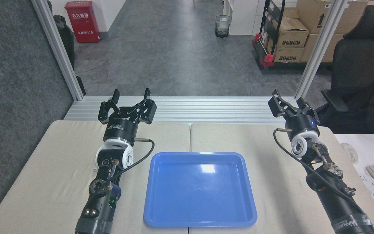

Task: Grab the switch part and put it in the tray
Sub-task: 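Move the open left gripper down and back toward the table surface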

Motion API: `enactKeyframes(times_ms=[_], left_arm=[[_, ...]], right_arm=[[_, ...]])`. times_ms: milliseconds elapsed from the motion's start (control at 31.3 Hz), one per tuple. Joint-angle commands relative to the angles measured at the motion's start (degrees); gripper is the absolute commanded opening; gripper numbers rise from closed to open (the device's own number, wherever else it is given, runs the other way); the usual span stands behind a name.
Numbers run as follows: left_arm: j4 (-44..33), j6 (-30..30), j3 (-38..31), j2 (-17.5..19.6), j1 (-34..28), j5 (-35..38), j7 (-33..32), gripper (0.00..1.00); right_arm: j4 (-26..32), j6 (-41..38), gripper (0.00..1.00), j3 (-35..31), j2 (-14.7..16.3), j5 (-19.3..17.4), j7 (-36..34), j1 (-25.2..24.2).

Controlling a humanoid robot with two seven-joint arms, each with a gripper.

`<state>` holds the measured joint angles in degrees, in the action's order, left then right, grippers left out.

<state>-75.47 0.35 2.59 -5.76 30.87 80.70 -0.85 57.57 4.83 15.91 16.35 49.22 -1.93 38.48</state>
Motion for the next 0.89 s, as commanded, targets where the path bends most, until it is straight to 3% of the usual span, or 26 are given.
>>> enactKeyframes(times_ms=[0, 383, 671, 863], left_arm=[[1.4, 0.4, 0.7, -0.4, -0.4, 6.5, 1.7, 1.0], [4.8, -1.1, 2.4, -0.2, -0.7, 6.8, 1.2, 1.0], [5.2, -1.7, 5.4, 4.3, -0.7, 7.0, 1.5, 1.0], [5.3, -1.5, 5.4, 4.6, -0.8, 6.8, 0.9, 1.0]], right_arm=[[0.0, 0.0, 0.99, 0.0, 0.0, 0.0, 0.0, -0.1], [0.0, 0.0, 0.99, 0.0, 0.0, 0.0, 0.0, 0.0], [0.0, 0.0, 0.99, 0.0, 0.0, 0.0, 0.0, 0.0], [0.0, 0.0, 0.99, 0.0, 0.0, 0.0, 0.0, 0.0]])
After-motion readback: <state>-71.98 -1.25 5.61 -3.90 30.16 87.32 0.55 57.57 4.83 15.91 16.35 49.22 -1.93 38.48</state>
